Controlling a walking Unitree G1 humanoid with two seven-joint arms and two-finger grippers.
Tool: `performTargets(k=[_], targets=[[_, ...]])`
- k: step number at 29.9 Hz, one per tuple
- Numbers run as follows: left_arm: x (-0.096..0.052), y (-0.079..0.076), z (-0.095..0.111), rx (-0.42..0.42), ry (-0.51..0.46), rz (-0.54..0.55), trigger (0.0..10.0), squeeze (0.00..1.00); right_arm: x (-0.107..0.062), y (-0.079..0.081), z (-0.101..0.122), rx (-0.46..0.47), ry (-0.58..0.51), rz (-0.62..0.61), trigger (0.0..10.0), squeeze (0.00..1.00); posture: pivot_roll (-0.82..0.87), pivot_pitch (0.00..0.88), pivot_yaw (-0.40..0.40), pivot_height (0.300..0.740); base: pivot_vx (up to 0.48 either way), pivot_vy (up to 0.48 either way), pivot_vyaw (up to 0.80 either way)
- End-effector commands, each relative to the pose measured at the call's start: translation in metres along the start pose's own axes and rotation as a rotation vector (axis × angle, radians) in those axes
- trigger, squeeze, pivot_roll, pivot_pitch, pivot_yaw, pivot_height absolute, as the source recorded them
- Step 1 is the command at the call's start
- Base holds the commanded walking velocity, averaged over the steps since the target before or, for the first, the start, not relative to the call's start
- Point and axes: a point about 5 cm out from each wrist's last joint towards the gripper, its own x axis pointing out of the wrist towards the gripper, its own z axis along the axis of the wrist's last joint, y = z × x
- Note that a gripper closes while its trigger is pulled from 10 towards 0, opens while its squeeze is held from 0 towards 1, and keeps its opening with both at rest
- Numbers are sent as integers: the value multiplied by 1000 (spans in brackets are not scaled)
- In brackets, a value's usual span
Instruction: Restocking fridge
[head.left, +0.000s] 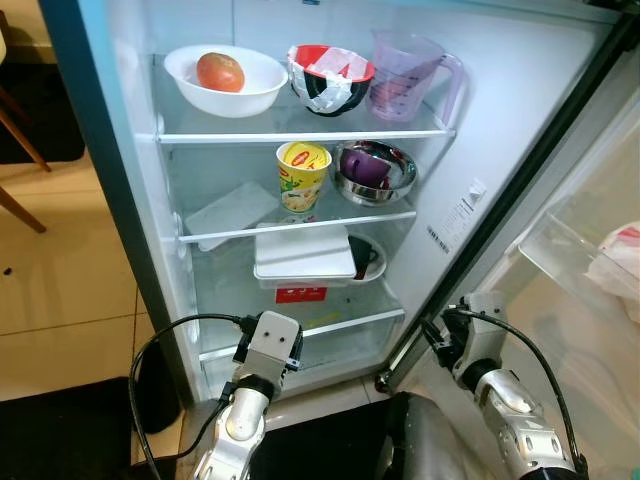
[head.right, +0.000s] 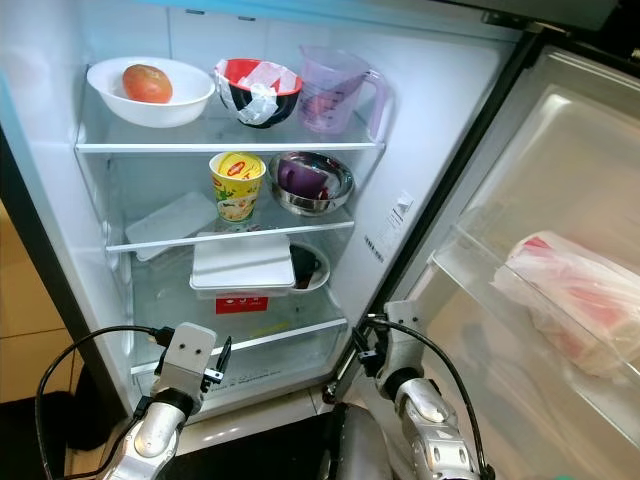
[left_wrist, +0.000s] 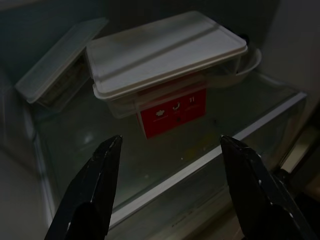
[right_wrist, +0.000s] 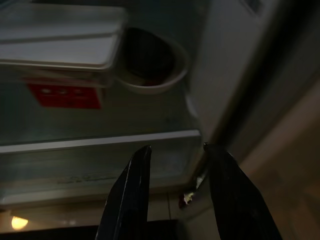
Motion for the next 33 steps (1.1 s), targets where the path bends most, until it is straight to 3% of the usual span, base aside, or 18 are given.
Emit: performTargets(k=[1, 8, 17, 33], targets=[[-4, 0, -3, 31, 2, -18, 10000, 0, -3, -7, -7, 16, 12, -42, 10000, 0, -12, 0, -144, 421, 0, 0, 0], [-6, 10, -5, 43, 7, -1, 10000, 0, 0, 11, -9, 8, 1, -2, 10000, 0, -15, 0, -130, 421, 0, 0, 0], [-2, 2, -1, 56, -7, -30, 10000, 0, 3, 10, 1, 18, -36, -6, 10000, 0, -36, 0, -124, 421, 0, 0, 0], [-8, 4, -6, 75, 7, -23, 10000, 0, 3, 14, -7, 35, -31, -11, 10000, 0, -30, 2, -124, 421, 0, 0, 0]])
